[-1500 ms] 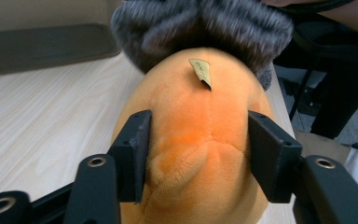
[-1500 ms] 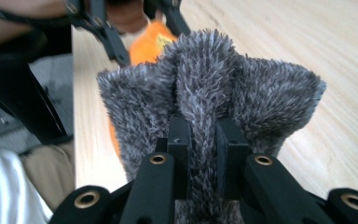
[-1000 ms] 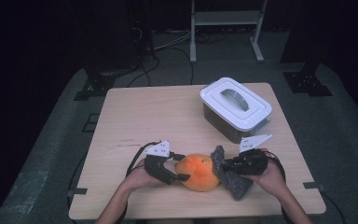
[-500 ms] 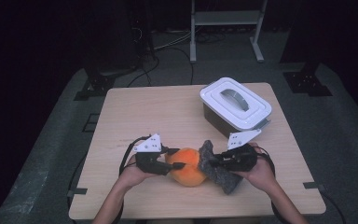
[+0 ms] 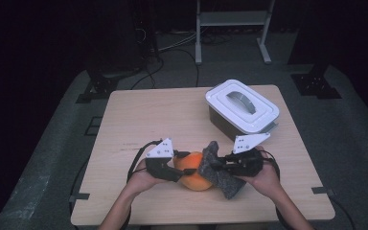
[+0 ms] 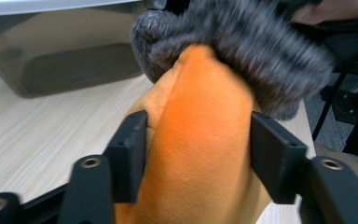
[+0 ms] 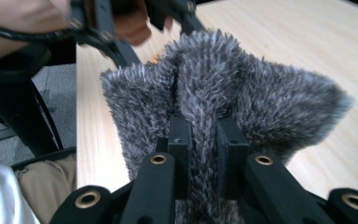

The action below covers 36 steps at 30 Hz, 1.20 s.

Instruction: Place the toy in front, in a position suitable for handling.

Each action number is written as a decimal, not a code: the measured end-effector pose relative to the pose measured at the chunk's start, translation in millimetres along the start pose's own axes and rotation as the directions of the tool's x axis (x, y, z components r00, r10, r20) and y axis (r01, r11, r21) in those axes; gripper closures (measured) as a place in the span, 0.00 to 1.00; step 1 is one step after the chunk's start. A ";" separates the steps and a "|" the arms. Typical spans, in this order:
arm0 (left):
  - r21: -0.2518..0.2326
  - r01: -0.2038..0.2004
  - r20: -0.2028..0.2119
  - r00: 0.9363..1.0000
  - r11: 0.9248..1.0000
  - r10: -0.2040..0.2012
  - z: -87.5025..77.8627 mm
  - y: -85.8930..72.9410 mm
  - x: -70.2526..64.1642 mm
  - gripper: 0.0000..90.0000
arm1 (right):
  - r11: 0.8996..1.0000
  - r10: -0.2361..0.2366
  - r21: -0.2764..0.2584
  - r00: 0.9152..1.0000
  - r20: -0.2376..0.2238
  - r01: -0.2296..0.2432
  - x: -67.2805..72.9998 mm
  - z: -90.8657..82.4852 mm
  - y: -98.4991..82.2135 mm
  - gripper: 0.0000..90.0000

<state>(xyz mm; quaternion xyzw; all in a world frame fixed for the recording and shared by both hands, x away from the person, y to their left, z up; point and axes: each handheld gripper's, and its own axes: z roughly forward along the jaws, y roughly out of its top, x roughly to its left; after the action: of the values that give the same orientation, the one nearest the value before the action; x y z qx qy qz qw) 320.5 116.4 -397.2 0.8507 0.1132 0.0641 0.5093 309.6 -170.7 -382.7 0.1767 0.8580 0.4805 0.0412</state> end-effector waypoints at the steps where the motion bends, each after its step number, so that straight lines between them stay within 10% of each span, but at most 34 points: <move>1: -0.004 -0.001 -0.001 1.000 1.000 0.001 -0.4 -0.6 0.7 0.39 | 1.000 0.005 0.002 1.000 -0.001 -0.005 -1.5 1.5 -2.6 0.87; 10: 0.001 0.104 0.039 0.994 0.995 -0.104 4.2 -18.2 16.4 0.11 | 0.998 0.060 -0.012 0.998 0.000 -0.060 -12.4 -0.8 -22.2 0.87; 19: -0.053 0.101 0.077 0.992 0.993 -0.097 4.0 -20.9 15.1 0.44 | 0.994 0.096 0.039 0.995 0.040 -0.098 -20.9 -5.9 -40.7 0.87; 23: -0.081 0.070 0.053 0.996 0.994 -0.066 -4.6 -10.8 11.8 0.51 | 0.996 0.079 -0.033 0.995 0.056 -0.078 -15.1 -16.2 -30.3 0.87; 27: -0.051 0.054 0.032 0.998 0.997 -0.052 -2.7 -9.2 8.4 0.52 | 0.991 0.063 -0.117 0.998 0.022 -0.060 -8.2 -19.0 -15.8 0.87; 36: -0.063 0.118 0.050 0.992 0.991 -0.115 -1.2 -16.7 16.3 0.25 | 0.996 0.088 -0.035 0.996 0.017 -0.087 -14.8 -0.1 -30.1 0.87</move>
<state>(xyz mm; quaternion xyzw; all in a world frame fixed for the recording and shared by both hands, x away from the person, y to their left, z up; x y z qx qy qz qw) 333.8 129.1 -411.5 0.8267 0.1488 0.0183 0.5423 315.5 -190.2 -409.3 0.2178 0.8408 0.4947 0.0309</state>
